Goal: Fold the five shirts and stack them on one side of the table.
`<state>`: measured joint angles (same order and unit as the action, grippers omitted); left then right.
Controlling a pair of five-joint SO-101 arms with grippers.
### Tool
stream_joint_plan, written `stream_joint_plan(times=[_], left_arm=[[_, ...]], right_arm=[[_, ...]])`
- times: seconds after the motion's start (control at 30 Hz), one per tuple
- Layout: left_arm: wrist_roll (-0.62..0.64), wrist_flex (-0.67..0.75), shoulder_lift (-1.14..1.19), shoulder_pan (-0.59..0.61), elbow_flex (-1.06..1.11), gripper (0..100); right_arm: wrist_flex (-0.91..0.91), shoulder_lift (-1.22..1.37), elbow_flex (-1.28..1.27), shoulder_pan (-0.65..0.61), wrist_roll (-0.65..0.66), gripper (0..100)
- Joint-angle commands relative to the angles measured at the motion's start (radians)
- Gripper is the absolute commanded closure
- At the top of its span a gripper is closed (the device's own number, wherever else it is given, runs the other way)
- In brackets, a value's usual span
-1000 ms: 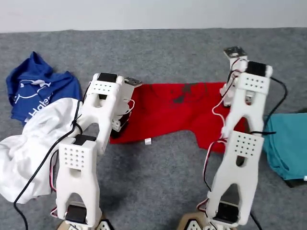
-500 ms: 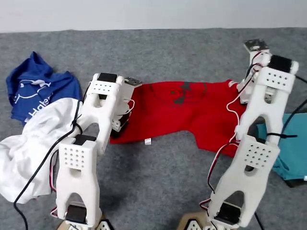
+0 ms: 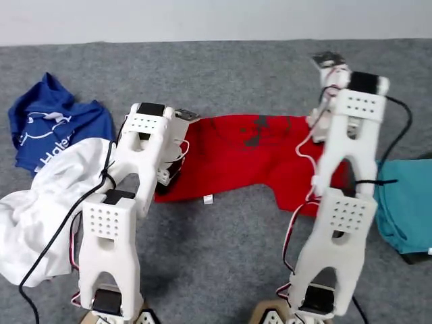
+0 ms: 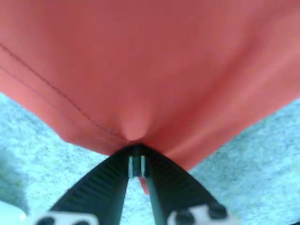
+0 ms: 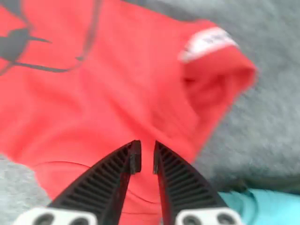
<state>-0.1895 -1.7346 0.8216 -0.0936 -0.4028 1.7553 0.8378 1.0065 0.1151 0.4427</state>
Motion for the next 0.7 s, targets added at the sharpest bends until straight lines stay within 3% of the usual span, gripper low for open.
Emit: stream_joint_plan(times=[0.0,0.4,0.53,0.67], left_arm=[[-0.006,-0.017,0.041,0.025,-0.001,100],[0.002,-0.018,0.043,0.020,-0.104,100],[0.002,-0.018,0.046,0.020,-0.101,100],[0.002,-0.018,0.043,0.020,-0.101,100]], right_arm=[[-0.021,-0.016,0.002,-0.042,-0.011,94.0],[-0.364,0.189,0.006,0.005,0.057,94.0],[-0.364,0.191,0.101,0.005,0.060,94.0],[-0.205,0.193,0.275,0.004,0.058,94.0]])
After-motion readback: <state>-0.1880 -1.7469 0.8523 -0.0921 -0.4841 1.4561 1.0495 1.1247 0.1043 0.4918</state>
